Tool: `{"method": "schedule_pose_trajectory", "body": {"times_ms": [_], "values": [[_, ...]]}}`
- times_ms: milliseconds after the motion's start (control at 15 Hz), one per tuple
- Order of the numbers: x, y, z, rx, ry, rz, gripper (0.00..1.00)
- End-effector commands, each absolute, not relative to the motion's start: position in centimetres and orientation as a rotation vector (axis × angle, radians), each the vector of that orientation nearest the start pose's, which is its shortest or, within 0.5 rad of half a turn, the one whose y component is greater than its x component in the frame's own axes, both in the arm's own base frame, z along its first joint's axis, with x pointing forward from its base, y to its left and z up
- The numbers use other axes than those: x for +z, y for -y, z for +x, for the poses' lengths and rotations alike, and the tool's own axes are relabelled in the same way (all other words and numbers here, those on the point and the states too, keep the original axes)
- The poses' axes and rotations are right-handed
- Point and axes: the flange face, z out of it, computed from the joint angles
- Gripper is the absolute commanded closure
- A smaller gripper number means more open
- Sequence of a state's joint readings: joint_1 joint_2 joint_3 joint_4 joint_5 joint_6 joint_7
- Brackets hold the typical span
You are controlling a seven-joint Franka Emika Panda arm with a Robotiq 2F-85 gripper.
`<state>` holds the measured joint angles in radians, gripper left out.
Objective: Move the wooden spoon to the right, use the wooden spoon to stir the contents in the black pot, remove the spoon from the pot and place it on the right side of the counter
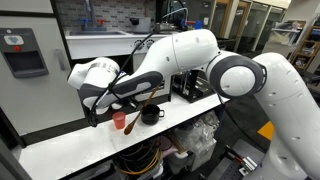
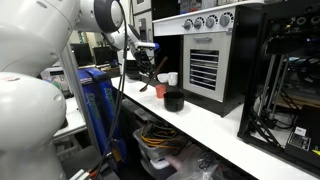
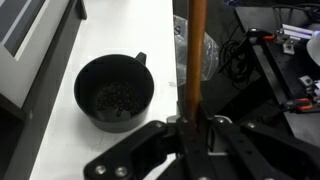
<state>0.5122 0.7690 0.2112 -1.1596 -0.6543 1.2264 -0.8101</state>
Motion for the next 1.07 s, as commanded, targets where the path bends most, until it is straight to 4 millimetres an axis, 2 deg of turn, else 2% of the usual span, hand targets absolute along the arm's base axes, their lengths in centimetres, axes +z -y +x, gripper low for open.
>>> {"method": "schedule_pose_trajectory", "body": {"times_ms": [0,467,533,1000], "values": [[33.17,-34.5,58.83,1.309,2.325,-2.456,0.97],[32.83,-34.68,58.91,1.298,2.345,-2.432,0.97],[32.98,-34.69,58.51,1.296,2.341,-2.456,0.86],[32.87,-34.73,58.49,1.298,2.341,-2.454,0.86]]}}
